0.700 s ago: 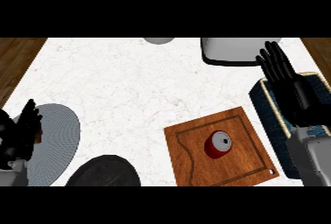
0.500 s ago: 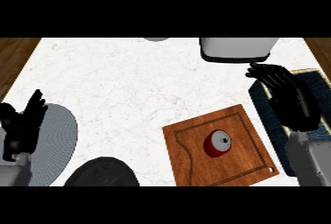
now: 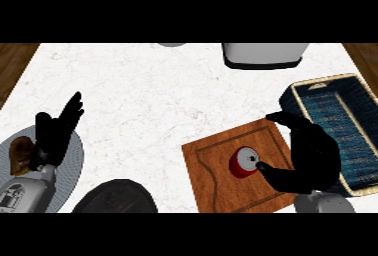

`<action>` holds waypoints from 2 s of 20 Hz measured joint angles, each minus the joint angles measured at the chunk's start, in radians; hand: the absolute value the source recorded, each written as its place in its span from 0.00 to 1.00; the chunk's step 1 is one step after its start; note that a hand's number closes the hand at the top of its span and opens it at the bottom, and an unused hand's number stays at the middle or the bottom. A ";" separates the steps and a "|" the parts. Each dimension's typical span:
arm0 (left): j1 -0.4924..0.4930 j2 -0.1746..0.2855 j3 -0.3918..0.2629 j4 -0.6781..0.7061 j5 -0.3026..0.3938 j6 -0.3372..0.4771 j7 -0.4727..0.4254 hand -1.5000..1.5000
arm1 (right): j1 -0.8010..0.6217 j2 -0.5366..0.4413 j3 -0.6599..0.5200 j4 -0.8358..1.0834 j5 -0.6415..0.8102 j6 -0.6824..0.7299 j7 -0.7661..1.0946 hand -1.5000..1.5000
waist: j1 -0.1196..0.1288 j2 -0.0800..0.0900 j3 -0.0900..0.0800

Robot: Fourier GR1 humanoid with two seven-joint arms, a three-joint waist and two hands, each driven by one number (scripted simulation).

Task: Pick the can from the cutting board and place it in the basket

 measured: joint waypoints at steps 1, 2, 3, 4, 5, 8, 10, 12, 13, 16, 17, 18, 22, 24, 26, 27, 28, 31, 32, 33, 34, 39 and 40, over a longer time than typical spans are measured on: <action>-0.003 -0.007 -0.008 -0.001 -0.009 0.006 0.005 0.50 | 0.039 0.006 0.008 -0.032 0.038 -0.037 -0.008 0.00 | -0.004 -0.001 -0.001; -0.008 -0.002 -0.006 0.000 -0.008 -0.002 0.007 0.50 | 0.058 0.009 0.018 -0.053 0.087 -0.084 0.003 0.00 | -0.003 -0.001 -0.001; -0.006 0.001 -0.006 -0.002 -0.006 -0.008 0.008 0.50 | 0.077 -0.005 0.018 -0.071 0.133 -0.123 0.030 0.00 | -0.005 -0.003 -0.003; -0.009 -0.002 -0.007 -0.002 -0.007 -0.006 0.011 0.50 | 0.092 -0.026 0.014 -0.084 0.184 -0.161 0.056 0.00 | -0.008 -0.003 -0.004; -0.010 -0.003 -0.009 -0.004 -0.011 -0.003 0.012 0.50 | 0.110 -0.055 0.003 -0.099 0.229 -0.188 0.086 0.00 | -0.012 -0.004 -0.005; -0.006 -0.001 -0.011 -0.007 -0.016 -0.005 0.015 0.50 | 0.152 -0.169 -0.028 -0.155 0.356 -0.229 0.199 0.00 | -0.018 -0.006 -0.007; -0.003 -0.001 -0.010 -0.010 -0.014 -0.006 0.020 0.50 | 0.190 -0.265 -0.044 -0.199 0.419 -0.204 0.274 0.00 | -0.020 -0.007 -0.008; -0.007 -0.004 -0.010 -0.005 -0.017 -0.004 0.019 0.50 | 0.227 -0.356 -0.042 -0.252 0.465 -0.150 0.349 0.00 | -0.022 -0.006 -0.008; -0.011 -0.002 -0.008 -0.007 -0.017 -0.004 0.024 0.50 | 0.249 -0.400 -0.042 -0.279 0.474 -0.112 0.383 0.00 | -0.021 -0.006 -0.008; -0.014 -0.018 -0.020 -0.009 -0.030 0.003 0.023 0.50 | 0.285 -0.512 -0.045 -0.383 0.457 0.011 0.502 0.00 | -0.014 -0.004 -0.007; -0.021 -0.020 -0.017 0.005 -0.030 -0.001 0.015 0.50 | 0.300 -0.543 -0.050 -0.419 0.440 0.050 0.534 0.00 | -0.013 -0.003 -0.007; -0.028 -0.022 -0.014 0.015 -0.031 -0.005 0.011 0.50 | 0.312 -0.568 -0.059 -0.458 0.414 0.088 0.571 0.00 | -0.011 -0.001 -0.006; -0.035 -0.019 -0.007 -0.001 -0.036 -0.025 0.029 0.50 | 0.340 -0.625 -0.110 -0.582 0.315 0.198 0.710 0.00 | 0.006 0.001 -0.004; -0.026 -0.030 -0.002 -0.013 -0.043 -0.031 0.032 0.50 | 0.337 -0.612 -0.108 -0.618 0.302 0.226 0.773 0.00 | 0.014 0.002 -0.003; -0.034 -0.047 0.003 -0.009 -0.059 -0.034 0.033 0.50 | 0.352 -0.597 -0.142 -0.650 0.282 0.254 0.806 0.00 | 0.016 0.002 -0.003; -0.027 -0.052 0.009 -0.014 -0.063 -0.040 0.031 0.50 | 0.351 -0.582 -0.147 -0.642 0.289 0.266 0.805 0.00 | 0.018 0.003 -0.003; -0.031 -0.064 0.012 -0.003 -0.071 -0.040 0.027 0.50 | 0.354 -0.561 -0.145 -0.639 0.305 0.268 0.803 0.00 | 0.019 0.003 -0.002; -0.037 -0.082 0.023 0.004 -0.094 -0.048 0.029 0.50 | 0.364 -0.514 -0.170 -0.655 0.328 0.280 0.815 0.00 | 0.020 0.004 -0.002; -0.042 -0.082 0.027 0.000 -0.097 -0.055 0.038 0.50 | 0.352 -0.492 -0.163 -0.646 0.350 0.271 0.817 0.00 | 0.022 0.004 -0.002; -0.041 -0.082 0.034 -0.004 -0.100 -0.062 0.039 0.50 | 0.347 -0.473 -0.159 -0.640 0.373 0.267 0.816 0.00 | 0.023 0.004 -0.002; -0.019 -0.084 0.033 -0.023 -0.103 -0.067 0.038 0.50 | 0.340 -0.456 -0.154 -0.627 0.397 0.261 0.811 0.00 | 0.024 0.004 -0.002; -0.022 -0.112 0.045 -0.039 -0.141 -0.076 0.058 0.50 | 0.344 -0.376 -0.146 -0.583 0.501 0.252 0.757 0.00 | 0.024 0.004 -0.001; -0.022 -0.116 0.050 -0.046 -0.147 -0.079 0.067 0.50 | 0.343 -0.357 -0.129 -0.579 0.527 0.250 0.756 0.00 | 0.025 0.004 -0.001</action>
